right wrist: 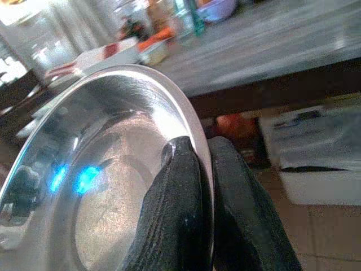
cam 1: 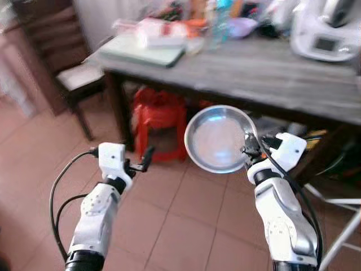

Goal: Setting the table

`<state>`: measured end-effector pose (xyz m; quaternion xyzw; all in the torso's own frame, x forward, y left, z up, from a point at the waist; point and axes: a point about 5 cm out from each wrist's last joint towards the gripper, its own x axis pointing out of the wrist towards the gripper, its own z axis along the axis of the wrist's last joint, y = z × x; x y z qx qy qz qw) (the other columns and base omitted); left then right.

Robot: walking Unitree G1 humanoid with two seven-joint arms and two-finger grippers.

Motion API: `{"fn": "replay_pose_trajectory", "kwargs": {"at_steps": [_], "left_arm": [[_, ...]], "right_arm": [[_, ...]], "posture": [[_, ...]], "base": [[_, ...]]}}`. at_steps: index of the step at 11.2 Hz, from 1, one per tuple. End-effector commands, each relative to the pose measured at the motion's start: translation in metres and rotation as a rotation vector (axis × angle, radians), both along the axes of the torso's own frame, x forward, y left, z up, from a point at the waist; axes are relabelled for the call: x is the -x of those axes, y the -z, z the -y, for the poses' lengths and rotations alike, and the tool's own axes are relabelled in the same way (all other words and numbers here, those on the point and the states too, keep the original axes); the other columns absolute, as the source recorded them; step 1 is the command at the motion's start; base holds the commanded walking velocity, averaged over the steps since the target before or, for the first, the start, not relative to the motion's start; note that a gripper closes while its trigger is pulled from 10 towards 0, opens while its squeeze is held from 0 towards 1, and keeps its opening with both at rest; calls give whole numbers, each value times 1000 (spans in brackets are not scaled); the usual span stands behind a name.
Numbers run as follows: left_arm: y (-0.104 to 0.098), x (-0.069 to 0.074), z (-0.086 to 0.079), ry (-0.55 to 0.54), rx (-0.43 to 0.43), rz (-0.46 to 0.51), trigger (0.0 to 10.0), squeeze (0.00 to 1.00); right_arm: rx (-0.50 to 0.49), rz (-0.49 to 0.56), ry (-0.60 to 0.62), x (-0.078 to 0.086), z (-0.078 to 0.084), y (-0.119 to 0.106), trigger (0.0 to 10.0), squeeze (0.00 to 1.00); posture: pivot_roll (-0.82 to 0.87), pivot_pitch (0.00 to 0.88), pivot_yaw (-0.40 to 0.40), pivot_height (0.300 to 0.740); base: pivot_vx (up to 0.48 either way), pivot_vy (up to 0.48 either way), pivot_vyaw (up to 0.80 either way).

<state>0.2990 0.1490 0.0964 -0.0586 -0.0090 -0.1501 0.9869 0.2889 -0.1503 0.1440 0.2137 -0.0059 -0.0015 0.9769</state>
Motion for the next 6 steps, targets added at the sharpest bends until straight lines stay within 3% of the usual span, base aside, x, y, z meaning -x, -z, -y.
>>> {"fn": "replay_pose_trajectory", "kwargs": {"at_steps": [1, 3, 6], "left_arm": [[-3, -1, 13, 36, 3, 9, 10000, 0], [-1, -1, 13, 41, -2, 3, 10000, 0], [0, 2, 10, 34, -8, 5, 10000, 0]], "right_arm": [[4, -6, 37, 2, 10, 1, 10000, 0], [9, -11, 35, 3, 12, 3, 10000, 0], [20, -8, 48, 6, 17, 1, 10000, 0]], "posture": [[0, 78, -17, 740], [-4, 77, -16, 740], [-4, 77, -16, 740]], "base": [[326, 0, -669], [322, 0, -431], [325, 0, 0]]}}
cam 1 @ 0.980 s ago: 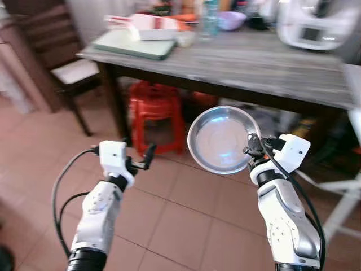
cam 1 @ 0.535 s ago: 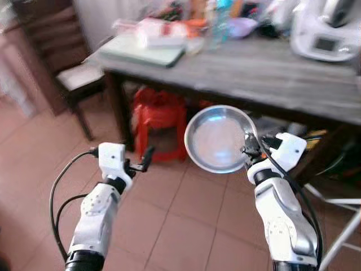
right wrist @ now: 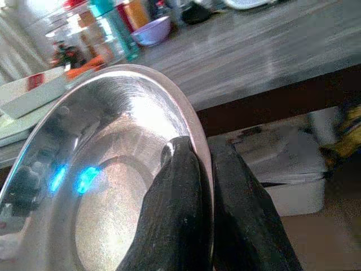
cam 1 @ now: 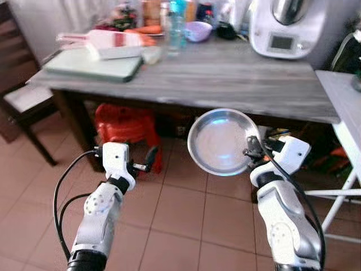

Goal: Setting the table

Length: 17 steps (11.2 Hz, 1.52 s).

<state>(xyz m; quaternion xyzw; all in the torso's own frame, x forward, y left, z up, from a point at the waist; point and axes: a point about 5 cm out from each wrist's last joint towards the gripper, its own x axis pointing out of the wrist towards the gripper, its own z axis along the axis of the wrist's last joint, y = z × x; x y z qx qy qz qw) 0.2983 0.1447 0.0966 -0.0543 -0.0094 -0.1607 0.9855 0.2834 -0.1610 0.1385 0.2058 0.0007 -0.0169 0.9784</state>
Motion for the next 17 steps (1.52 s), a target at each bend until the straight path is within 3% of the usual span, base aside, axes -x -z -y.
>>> {"fn": "replay_pose_trajectory", "kwargs": {"at_steps": [1, 5, 6, 10, 17], "left_arm": [[2, 5, -2, -2, -9, -3, 10000, 0], [14, 33, -35, -56, -60, -57, 10000, 0], [16, 37, -37, -58, -66, -67, 10000, 0], [11, 29, -26, -38, -56, -54, 10000, 0], [6, 24, -16, -8, -43, -44, 10000, 0]], "right_arm": [[18, 13, 36, 5, 14, -4, 10000, 0], [103, -12, 94, 32, 45, -1, 10000, 0], [111, -19, 98, 35, 49, 0, 10000, 0], [132, 13, 67, 26, 38, -7, 10000, 0], [131, 17, 62, 23, 35, -5, 10000, 0]], "posture": [[-1, 82, -20, 740], [1, 95, -9, 740], [-1, 95, -8, 740], [2, 87, -4, 740], [0, 85, 1, 740]], "base": [[326, 0, 0], [322, 0, 0], [319, 0, 0], [319, 0, 0], [318, 0, 0]]}}
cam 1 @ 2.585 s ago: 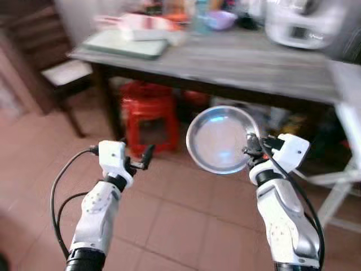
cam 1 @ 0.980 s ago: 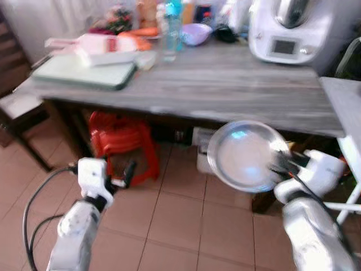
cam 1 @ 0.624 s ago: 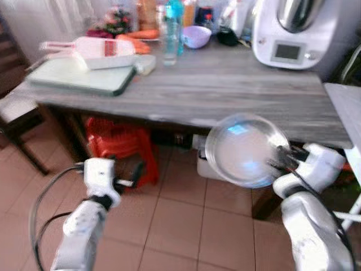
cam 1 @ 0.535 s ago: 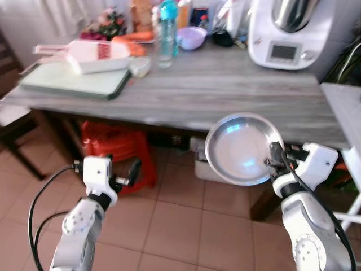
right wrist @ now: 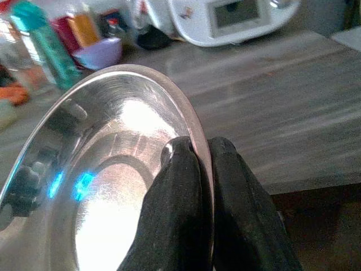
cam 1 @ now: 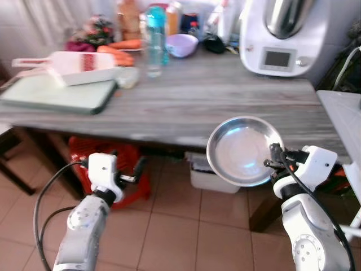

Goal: Setting the table

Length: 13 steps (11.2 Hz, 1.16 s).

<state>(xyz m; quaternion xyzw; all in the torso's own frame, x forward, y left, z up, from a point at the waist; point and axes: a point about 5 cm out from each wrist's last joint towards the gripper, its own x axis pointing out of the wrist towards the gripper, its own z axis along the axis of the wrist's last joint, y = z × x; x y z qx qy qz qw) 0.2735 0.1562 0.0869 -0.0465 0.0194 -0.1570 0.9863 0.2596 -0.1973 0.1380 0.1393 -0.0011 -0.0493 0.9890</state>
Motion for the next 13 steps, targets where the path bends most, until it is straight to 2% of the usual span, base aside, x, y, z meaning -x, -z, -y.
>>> {"fn": "replay_pose_trajectory", "kwargs": {"at_steps": [1, 8, 9, 10, 11, 12, 13], "left_arm": [[-3, 0, -3, 2, -17, 8, 10000, 0], [-3, -5, 2, 22, -14, 11, 10000, 0], [-7, -5, 7, 44, 19, 36, 10000, 0], [-11, -5, 13, 78, 17, 56, 10000, 0], [-11, -3, 16, 107, 63, 53, 10000, 0], [-9, -2, 13, 106, 52, 45, 10000, 0], [-9, -2, 11, 109, 88, 41, 10000, 0]], "right_arm": [[0, 32, -10, -2, -3, -6, 10000, 0], [4, 28, -14, -7, -7, -3, 10000, 0], [-5, 23, -34, -9, -11, -2, 10000, 0], [-11, 26, -45, -11, -14, -2, 10000, 0], [-14, 22, -48, -12, -17, 0, 10000, 0], [-28, 11, -47, -12, -21, 4, 10000, 0], [-48, 5, -46, -13, -24, 6, 10000, 0]], "posture": [[0, 84, 1, 740], [4, 73, -4, 740], [4, 73, -4, 740], [4, 73, -4, 740], [11, 62, -7, 740], [11, 62, -7, 740], [20, 56, -4, 740]], "base": [[311, 0, 0], [309, 0, 0], [0, 0, 0], [0, 0, 0], [0, 0, 0], [0, 0, 0], [0, 0, 0]]}}
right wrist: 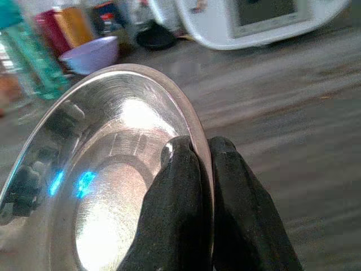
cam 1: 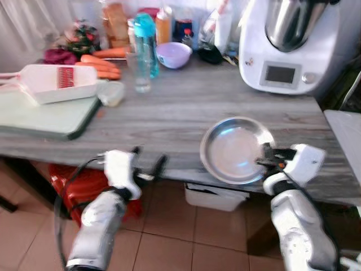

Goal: Setting the table

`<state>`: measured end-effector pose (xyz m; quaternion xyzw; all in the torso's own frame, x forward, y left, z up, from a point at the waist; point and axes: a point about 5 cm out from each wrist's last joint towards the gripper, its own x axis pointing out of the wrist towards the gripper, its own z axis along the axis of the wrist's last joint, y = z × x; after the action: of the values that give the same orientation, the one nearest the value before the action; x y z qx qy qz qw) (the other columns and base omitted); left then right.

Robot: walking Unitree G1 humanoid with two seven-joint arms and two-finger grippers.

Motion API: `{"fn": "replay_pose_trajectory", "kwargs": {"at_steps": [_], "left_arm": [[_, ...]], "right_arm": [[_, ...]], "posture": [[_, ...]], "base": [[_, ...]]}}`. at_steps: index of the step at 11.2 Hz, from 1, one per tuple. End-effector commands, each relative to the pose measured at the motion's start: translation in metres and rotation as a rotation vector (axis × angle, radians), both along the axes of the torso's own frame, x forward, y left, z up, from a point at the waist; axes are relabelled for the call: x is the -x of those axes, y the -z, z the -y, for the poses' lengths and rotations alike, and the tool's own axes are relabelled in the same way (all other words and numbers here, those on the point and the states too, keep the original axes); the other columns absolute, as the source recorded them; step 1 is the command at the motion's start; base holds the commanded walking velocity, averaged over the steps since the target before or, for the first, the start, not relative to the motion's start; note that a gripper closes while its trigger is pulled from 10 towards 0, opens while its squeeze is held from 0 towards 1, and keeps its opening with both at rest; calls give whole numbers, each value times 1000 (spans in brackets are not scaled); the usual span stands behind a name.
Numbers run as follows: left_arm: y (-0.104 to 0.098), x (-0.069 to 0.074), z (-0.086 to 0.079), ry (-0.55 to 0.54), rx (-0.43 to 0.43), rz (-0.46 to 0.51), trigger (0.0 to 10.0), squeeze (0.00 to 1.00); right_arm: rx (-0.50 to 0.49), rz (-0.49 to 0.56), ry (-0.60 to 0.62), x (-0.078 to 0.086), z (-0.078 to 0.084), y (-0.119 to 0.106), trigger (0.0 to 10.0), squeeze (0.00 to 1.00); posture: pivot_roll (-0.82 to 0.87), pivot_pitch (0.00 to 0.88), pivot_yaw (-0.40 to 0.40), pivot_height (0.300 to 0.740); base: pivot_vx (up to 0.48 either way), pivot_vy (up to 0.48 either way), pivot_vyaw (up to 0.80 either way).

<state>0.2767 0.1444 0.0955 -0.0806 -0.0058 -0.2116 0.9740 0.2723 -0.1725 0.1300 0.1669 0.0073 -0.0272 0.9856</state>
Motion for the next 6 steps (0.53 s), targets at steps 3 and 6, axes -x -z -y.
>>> {"fn": "replay_pose_trajectory", "kwargs": {"at_steps": [3, 6], "left_arm": [[-4, 0, 7, 109, 41, -3, 10000, 0], [-1, 16, 16, 291, 32, -16, 10000, 0]], "right_arm": [[-25, 23, -22, -16, -13, -7, 10000, 0], [-7, -10, -44, -39, -19, -4, 10000, 0]], "posture": [[13, 49, 8, 740], [37, 38, -1, 740]], "base": [[0, 0, 0], [0, 0, 0]]}}
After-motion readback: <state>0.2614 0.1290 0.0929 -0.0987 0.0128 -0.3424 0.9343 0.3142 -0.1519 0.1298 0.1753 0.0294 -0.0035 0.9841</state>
